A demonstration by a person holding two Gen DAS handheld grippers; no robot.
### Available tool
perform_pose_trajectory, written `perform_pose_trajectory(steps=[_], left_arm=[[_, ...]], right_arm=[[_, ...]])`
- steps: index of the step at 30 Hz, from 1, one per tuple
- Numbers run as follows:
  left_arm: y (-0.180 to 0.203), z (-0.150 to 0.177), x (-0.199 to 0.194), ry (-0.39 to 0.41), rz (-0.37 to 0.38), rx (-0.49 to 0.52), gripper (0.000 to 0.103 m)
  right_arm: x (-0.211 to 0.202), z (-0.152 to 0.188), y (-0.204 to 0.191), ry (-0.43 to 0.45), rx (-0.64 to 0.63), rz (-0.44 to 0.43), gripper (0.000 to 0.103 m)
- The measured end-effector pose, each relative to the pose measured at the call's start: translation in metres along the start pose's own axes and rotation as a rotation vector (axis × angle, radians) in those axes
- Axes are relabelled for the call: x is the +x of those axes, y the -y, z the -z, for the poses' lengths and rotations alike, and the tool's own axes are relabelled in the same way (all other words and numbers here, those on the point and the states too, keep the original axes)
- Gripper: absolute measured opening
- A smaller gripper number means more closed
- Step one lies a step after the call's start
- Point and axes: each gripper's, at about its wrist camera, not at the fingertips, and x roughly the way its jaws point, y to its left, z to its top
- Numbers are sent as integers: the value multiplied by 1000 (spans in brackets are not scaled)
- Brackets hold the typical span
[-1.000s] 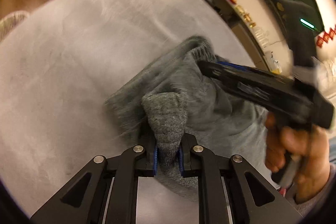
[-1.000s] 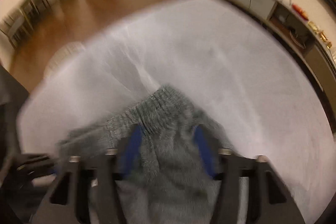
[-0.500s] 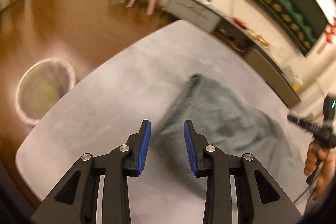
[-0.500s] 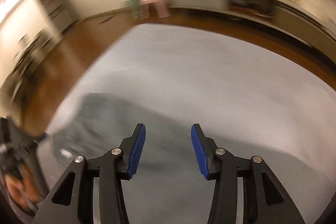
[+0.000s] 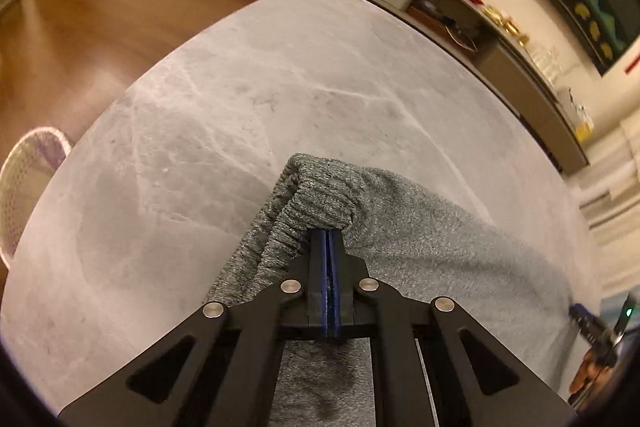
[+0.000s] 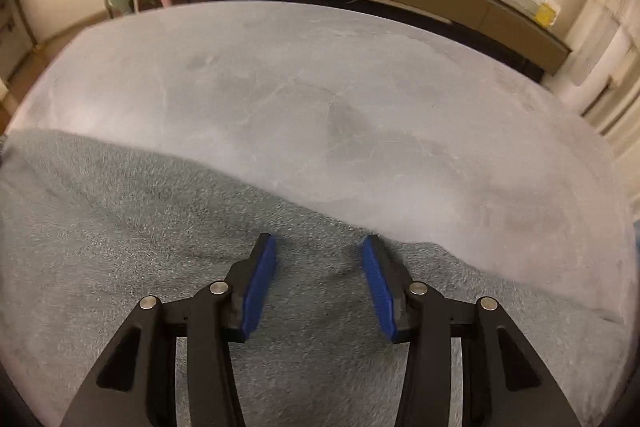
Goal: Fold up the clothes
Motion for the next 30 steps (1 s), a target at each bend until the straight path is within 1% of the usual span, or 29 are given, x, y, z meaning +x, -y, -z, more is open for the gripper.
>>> perform_pose_trajectory(steps=[2,3,4,6,7,9,10,11,13,14,16,17,18,20,22,23,25,26,28,29,30], left_arm=[[16,7,-10,21,-36,49,10],[26,12,-18,39,-34,80,15],[32,16,-26,54,-22,108,17],[38,27,-29,42,-15,153,18],[38,30,-26,27,-25,164,18],[31,34,-16,-6,-51,169,18],[27,35,-12,-17,-52,164,17],[23,34,-7,-23,-47,157,13],[19,32,-4,-12,-54,141,12],[18,31,-3,-7,-68,135,11],[19,28,-1,4,-97,126,11],[19,26,1,8,-108,121,11],[21,24,2,15,-134,121,11],[21,17,6,32,-201,123,11],[20,16,3,53,-260,113,11],[20,17,-1,58,-276,110,11],[19,25,-23,82,-235,113,12],[18,30,-36,96,-208,115,13],[12,43,-62,116,-134,139,16],[7,51,-67,101,-101,149,17],[1,58,-67,67,-75,154,17]], right_arm=[[-4,1,4,4,-22,-31,46],[-17,3,11,25,0,-50,46],[-30,5,18,46,21,-69,46],[-52,12,36,76,69,-90,46],[-57,24,56,65,103,-60,48],[-65,47,96,42,171,-1,48],[-70,59,116,31,204,29,48],[-72,72,139,13,244,66,48],[-66,104,194,-49,347,165,48],[-64,117,217,-65,392,194,48],[-65,134,243,-37,458,176,46],[-65,134,246,-30,464,168,46],[-63,129,243,-29,444,181,46],[-59,119,229,-6,384,197,46],[-54,107,216,23,348,175,46],[-53,102,211,29,337,162,46],[-55,95,202,21,325,162,45],[-64,95,198,30,334,155,45],[-92,98,185,97,329,103,46],[-104,102,179,119,322,80,46],[-112,111,174,120,307,60,46]])
